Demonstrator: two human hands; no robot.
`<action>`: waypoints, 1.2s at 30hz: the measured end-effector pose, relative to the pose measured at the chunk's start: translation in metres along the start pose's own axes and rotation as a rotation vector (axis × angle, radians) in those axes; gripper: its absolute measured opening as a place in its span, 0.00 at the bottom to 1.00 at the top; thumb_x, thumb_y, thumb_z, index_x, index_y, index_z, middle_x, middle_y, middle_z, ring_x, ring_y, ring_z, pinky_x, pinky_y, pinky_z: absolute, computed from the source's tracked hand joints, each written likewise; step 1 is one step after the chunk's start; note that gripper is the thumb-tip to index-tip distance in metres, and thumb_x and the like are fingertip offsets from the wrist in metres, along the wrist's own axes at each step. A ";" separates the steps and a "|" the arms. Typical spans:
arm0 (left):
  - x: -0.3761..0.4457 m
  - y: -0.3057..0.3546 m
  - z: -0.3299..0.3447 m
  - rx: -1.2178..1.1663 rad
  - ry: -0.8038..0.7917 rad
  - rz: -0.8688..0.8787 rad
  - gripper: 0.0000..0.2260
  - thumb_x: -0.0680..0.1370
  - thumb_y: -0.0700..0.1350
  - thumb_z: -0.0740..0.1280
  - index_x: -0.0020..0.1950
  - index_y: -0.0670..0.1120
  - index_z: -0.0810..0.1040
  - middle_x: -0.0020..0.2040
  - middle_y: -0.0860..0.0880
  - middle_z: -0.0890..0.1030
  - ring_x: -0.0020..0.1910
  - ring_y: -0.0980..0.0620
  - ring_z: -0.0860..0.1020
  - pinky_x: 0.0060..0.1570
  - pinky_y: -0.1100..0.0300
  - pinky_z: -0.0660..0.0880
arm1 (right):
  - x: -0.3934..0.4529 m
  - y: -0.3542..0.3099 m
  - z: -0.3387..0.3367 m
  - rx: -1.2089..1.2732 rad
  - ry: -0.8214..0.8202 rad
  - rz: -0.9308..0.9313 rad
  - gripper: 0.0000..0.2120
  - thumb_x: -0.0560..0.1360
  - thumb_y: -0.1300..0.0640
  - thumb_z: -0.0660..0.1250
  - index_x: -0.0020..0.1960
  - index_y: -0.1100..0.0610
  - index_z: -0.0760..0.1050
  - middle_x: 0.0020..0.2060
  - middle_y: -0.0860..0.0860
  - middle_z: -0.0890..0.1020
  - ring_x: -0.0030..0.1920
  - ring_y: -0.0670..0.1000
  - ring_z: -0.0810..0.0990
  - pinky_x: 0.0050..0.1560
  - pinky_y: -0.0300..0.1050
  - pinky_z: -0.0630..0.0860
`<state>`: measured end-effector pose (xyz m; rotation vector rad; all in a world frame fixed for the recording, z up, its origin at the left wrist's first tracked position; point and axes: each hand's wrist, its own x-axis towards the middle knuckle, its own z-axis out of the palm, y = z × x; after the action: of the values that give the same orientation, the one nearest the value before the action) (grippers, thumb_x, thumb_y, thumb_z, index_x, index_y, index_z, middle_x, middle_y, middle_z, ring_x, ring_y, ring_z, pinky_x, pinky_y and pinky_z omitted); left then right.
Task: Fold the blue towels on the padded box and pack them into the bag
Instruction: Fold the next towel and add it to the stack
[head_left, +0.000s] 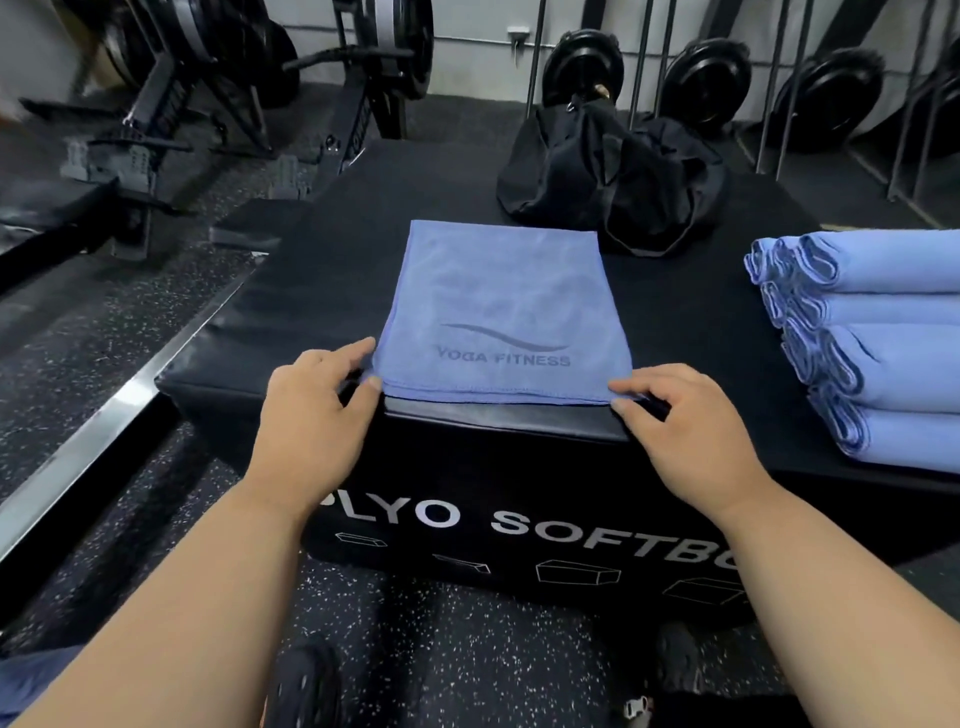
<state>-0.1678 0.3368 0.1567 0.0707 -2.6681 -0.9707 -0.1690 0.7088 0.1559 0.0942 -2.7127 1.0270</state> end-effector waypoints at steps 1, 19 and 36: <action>0.001 0.002 0.000 0.044 -0.002 0.025 0.18 0.81 0.51 0.69 0.71 0.61 0.78 0.55 0.53 0.80 0.58 0.46 0.78 0.64 0.49 0.74 | 0.000 -0.001 0.000 0.000 0.020 0.006 0.09 0.79 0.53 0.73 0.55 0.40 0.84 0.54 0.36 0.81 0.60 0.45 0.77 0.60 0.38 0.71; 0.009 -0.016 0.008 0.154 0.104 0.259 0.04 0.84 0.42 0.66 0.53 0.47 0.80 0.64 0.48 0.78 0.60 0.45 0.77 0.64 0.53 0.70 | 0.015 -0.003 -0.001 -0.115 -0.031 -0.111 0.05 0.81 0.49 0.69 0.49 0.44 0.83 0.50 0.37 0.80 0.54 0.47 0.76 0.61 0.52 0.75; 0.000 -0.029 0.020 0.127 0.077 0.381 0.05 0.82 0.45 0.65 0.53 0.47 0.80 0.65 0.50 0.79 0.62 0.42 0.76 0.63 0.42 0.70 | 0.029 0.008 -0.022 -0.080 -0.194 -0.096 0.05 0.77 0.53 0.75 0.44 0.44 0.83 0.56 0.36 0.77 0.58 0.38 0.76 0.55 0.22 0.65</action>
<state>-0.1749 0.3270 0.1237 -0.3526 -2.5378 -0.6634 -0.1938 0.7303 0.1741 0.3221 -2.8859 0.9249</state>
